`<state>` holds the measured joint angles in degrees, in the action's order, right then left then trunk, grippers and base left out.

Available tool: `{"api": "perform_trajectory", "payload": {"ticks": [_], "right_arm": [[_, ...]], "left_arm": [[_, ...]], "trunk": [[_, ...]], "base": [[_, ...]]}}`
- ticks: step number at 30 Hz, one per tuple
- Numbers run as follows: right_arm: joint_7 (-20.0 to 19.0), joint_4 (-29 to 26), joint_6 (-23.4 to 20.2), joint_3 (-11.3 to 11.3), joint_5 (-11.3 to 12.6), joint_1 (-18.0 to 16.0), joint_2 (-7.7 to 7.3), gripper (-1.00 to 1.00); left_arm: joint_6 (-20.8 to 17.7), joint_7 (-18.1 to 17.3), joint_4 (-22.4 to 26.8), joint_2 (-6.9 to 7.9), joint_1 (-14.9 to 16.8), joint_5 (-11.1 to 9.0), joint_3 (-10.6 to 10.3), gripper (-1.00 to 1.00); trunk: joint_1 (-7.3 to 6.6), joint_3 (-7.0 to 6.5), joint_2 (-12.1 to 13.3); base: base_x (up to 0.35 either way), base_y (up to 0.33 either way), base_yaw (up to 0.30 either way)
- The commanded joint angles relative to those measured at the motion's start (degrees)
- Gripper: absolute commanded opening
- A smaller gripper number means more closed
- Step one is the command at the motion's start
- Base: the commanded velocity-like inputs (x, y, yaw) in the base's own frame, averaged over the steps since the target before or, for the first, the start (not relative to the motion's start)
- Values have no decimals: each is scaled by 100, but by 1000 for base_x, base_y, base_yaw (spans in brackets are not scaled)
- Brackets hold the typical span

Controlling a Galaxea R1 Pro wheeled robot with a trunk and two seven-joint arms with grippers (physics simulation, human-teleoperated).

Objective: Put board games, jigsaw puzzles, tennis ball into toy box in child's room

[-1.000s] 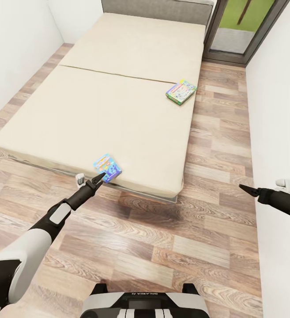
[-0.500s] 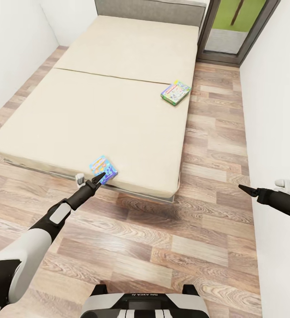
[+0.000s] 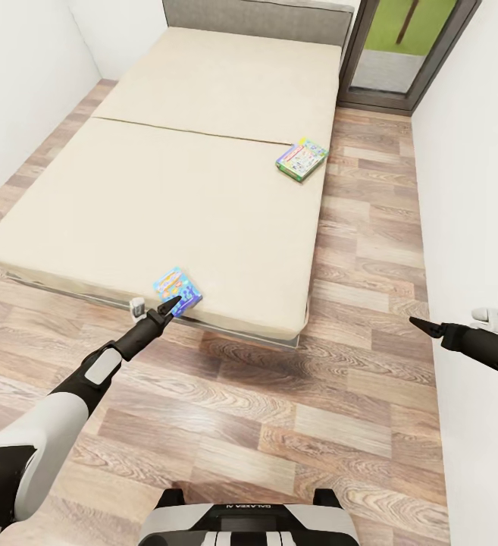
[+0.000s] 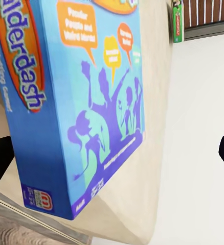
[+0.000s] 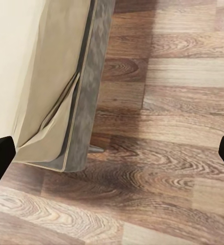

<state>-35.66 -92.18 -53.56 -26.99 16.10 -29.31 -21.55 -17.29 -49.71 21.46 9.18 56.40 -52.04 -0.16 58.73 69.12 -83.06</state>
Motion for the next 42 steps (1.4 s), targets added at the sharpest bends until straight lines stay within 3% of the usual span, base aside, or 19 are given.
{"api": "perform_trajectory", "payload": {"ticks": [1, 3, 4, 30, 31, 32, 42], "right_arm": [[-29, -2, -31, -7, -9, -4, 0, 100], [-29, -2, -31, -6, -8, -4, 0, 100], [-29, -2, -32, -6, -8, -4, 2, 100], [-33, -2, -32, -3, -2, -4, 10, 100], [-38, -2, -40, 4, -2, -2, 77, 100], [-31, -2, -33, 8, -2, -4, 232, 100], [-36, -2, -33, 9, -2, -4, 282, 100]], "left_arm": [[-59, -12, -2, 1, 2, -41, -2, 100], [-58, -12, -2, 2, 2, -40, -2, 100], [-58, -12, -2, 3, 2, -39, -2, -100], [48, -5, -2, 5, -6, -29, -2, -100], [67, -46, 10, 38, -41, -54, -13, -100], [75, -99, 124, -19, -62, -65, -41, -100], [76, -110, 150, -25, -76, -67, -44, -100]], "trunk": [[0, 2, -2], [0, 2, -2], [0, 2, -2], [0, 2, -2], [0, 2, -2], [0, 2, -2], [0, 2, -2]], "base": [[0, 0, -4], [0, 0, -3], [0, 0, -2], [0, 0, 0], [0, 0, 0], [0, 0, 0], [0, 0, 0]]}}
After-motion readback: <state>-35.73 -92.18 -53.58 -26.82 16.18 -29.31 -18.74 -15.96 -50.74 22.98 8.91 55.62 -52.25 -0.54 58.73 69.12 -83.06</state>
